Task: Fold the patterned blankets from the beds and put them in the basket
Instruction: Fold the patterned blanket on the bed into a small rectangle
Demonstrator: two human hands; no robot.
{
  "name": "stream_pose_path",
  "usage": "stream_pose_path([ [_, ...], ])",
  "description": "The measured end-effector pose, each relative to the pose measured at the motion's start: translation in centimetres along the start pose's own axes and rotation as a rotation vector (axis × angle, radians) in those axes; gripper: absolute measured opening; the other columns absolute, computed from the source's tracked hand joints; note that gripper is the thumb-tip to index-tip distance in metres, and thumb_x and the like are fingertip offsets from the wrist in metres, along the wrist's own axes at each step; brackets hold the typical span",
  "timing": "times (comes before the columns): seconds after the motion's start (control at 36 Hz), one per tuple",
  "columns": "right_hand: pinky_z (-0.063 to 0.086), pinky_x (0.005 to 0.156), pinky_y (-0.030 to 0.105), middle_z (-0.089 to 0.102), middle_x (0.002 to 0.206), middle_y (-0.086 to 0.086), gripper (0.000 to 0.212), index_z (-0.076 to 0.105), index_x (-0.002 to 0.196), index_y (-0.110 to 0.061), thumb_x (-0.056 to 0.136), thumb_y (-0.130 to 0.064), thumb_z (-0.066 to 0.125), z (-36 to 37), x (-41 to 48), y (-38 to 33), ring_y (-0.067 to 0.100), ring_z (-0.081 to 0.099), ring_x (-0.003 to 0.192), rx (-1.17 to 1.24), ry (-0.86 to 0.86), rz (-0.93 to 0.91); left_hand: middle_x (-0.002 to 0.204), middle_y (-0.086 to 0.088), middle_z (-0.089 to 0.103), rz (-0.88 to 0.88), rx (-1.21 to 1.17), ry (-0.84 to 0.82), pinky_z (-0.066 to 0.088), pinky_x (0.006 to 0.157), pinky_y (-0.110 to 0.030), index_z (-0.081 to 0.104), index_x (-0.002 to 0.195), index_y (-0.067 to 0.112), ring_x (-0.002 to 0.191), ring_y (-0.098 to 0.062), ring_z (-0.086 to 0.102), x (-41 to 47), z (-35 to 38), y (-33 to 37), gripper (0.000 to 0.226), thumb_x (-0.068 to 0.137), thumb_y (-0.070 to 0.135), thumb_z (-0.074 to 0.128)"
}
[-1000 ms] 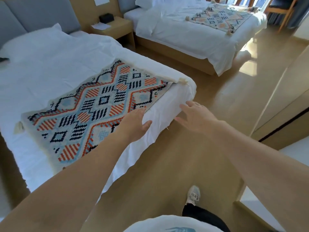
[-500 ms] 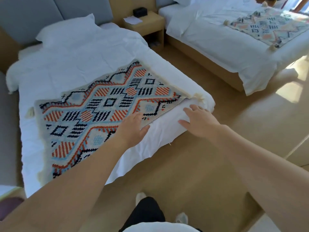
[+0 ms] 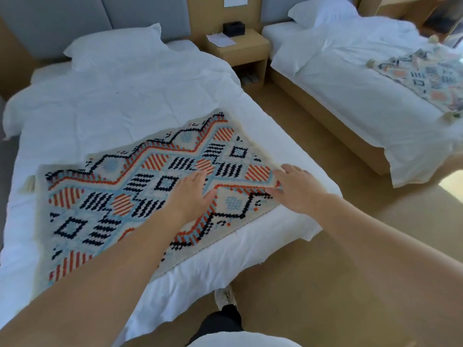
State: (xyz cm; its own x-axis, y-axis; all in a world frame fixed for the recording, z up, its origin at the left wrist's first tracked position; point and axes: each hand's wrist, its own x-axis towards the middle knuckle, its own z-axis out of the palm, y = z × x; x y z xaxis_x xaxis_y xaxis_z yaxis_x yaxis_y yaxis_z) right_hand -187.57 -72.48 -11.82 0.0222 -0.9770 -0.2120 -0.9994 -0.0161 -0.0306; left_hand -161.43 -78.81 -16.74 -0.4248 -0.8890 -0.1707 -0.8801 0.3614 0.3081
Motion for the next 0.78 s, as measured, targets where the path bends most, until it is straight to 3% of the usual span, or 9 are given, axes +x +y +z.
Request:
stream_pose_path([
  [0.44, 0.035, 0.108, 0.043, 0.034, 0.149, 0.008, 0.063, 0.027, 0.148, -0.018, 0.098, -0.055, 0.032, 2.7, 19.0, 2.5, 0.029, 0.038, 0.133, -0.096, -0.291, -0.065, 0.16, -0.004, 0.013, -0.132, 0.002, -0.19, 0.013, 0.119, -0.038, 0.014, 0.152, 0.012, 0.146, -0.02, 0.012, 14.7, 1.4, -6.9, 0.067, 0.1, 0.049, 0.031],
  [0.64, 0.034, 0.109, 0.042, 0.022, 0.156, 0.011, 0.064, 0.022, 0.15, -0.018, 0.098, -0.054, 0.03, 5.9, 27.9, 3.3, 0.03, 0.031, 0.138, -0.145, -0.391, -0.2, 0.159, -0.005, 0.016, -0.234, -0.002, -0.195, 0.013, 0.119, -0.04, 0.017, 0.152, 0.013, 0.146, -0.02, 0.012, 19.4, 3.8, -8.3, 0.064, 0.1, 0.047, 0.031],
  [0.78, 0.028, 0.114, 0.045, 0.007, 0.16, 0.012, 0.065, 0.014, 0.153, -0.019, 0.099, -0.049, 0.035, 9.4, 34.8, 4.3, 0.031, 0.018, 0.145, -0.155, -0.479, -0.31, 0.161, -0.006, 0.004, -0.367, 0.04, -0.251, 0.007, 0.12, -0.043, 0.007, 0.153, 0.013, 0.148, -0.022, 0.0, 23.9, 7.4, -9.0, 0.066, 0.1, 0.048, 0.028],
])
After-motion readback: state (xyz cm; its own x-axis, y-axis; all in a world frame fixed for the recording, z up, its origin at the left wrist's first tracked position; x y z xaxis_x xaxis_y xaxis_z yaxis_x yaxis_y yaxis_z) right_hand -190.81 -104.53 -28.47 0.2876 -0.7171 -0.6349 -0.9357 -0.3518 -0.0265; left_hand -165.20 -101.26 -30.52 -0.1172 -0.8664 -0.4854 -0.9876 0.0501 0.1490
